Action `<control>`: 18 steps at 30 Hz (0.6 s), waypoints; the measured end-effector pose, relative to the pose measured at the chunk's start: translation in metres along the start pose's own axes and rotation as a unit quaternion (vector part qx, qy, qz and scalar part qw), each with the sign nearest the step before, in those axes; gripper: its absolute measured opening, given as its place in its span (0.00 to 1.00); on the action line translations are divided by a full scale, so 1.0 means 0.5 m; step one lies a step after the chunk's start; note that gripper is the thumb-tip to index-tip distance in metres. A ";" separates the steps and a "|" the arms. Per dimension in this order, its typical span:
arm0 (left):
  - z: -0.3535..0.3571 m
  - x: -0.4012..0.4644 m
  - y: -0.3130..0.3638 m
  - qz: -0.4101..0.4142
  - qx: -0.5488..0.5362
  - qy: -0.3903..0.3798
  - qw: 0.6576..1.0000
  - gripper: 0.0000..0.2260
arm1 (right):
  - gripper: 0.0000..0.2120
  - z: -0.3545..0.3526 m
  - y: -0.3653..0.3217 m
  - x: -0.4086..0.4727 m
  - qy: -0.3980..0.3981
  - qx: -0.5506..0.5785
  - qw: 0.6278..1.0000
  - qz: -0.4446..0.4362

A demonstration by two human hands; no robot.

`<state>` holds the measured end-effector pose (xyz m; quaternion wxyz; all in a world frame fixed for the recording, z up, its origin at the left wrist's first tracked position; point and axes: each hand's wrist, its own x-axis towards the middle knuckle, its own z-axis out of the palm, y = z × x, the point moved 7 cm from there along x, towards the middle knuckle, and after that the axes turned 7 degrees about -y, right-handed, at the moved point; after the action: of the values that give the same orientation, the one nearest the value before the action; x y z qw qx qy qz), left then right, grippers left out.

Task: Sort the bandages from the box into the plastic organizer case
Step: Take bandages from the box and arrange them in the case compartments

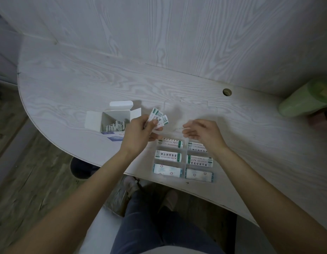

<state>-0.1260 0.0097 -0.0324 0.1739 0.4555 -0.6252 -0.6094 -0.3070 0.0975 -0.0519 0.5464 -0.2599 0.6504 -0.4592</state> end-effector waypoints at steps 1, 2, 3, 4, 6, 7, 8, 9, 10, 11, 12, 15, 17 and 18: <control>0.001 0.001 -0.001 0.000 0.002 -0.001 1.000 0.07 | 0.07 0.007 0.005 0.002 -0.015 -0.055 0.998 -0.001; 0.002 0.001 -0.003 -0.001 0.004 -0.001 1.000 0.07 | 0.07 0.015 0.014 0.004 -0.030 -0.102 0.994 0.005; 0.003 0.002 -0.004 -0.002 0.006 -0.002 1.000 0.07 | 0.06 0.021 0.025 0.007 -0.036 -0.141 0.989 0.012; 0.004 0.002 -0.005 -0.003 0.009 -0.002 1.000 0.07 | 0.05 0.025 0.033 0.012 -0.032 -0.190 0.981 0.012; 0.004 0.002 -0.007 -0.002 0.013 -0.002 1.000 0.07 | 0.04 0.035 0.038 0.022 -0.012 -0.300 0.954 -0.002; 0.004 0.002 -0.007 -0.001 0.015 -0.002 1.000 0.07 | 0.04 0.042 0.040 0.026 -0.010 -0.339 0.941 -0.008; 0.002 0.002 -0.010 -0.001 0.015 -0.002 1.000 0.07 | 0.04 0.052 0.042 0.030 -0.015 -0.368 0.930 -0.011; 0.002 0.002 -0.010 0.000 0.015 -0.002 1.000 0.07 | 0.05 0.060 0.042 0.032 -0.019 -0.397 0.918 -0.013; 0.001 0.002 -0.011 0.000 0.017 -0.003 1.000 0.07 | 0.05 0.068 0.042 0.033 -0.021 -0.422 0.906 -0.013; 0.002 0.001 -0.013 -0.001 0.018 -0.003 1.000 0.07 | 0.05 0.074 0.041 0.034 -0.020 -0.443 0.896 -0.012; 0.002 0.000 -0.014 -0.003 0.018 -0.004 1.000 0.07 | 0.06 0.078 0.038 0.033 -0.015 -0.465 0.885 -0.012; 0.007 -0.002 -0.019 -0.009 0.023 -0.011 1.000 0.07 | 0.08 0.092 0.029 0.030 -0.002 -0.544 0.839 -0.029; 0.011 -0.002 -0.023 -0.011 0.038 -0.015 0.999 0.07 | 0.10 0.101 0.031 0.028 -0.002 -0.598 0.800 -0.039; 0.013 0.000 -0.025 -0.012 0.049 -0.016 0.999 0.07 | 0.11 0.102 0.033 0.027 0.000 -0.621 0.783 -0.039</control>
<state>-0.1264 0.0158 -0.0453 0.1339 0.4612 -0.6517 -0.5870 -0.2595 0.0775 -0.0717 0.2487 -0.5683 0.7840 0.0233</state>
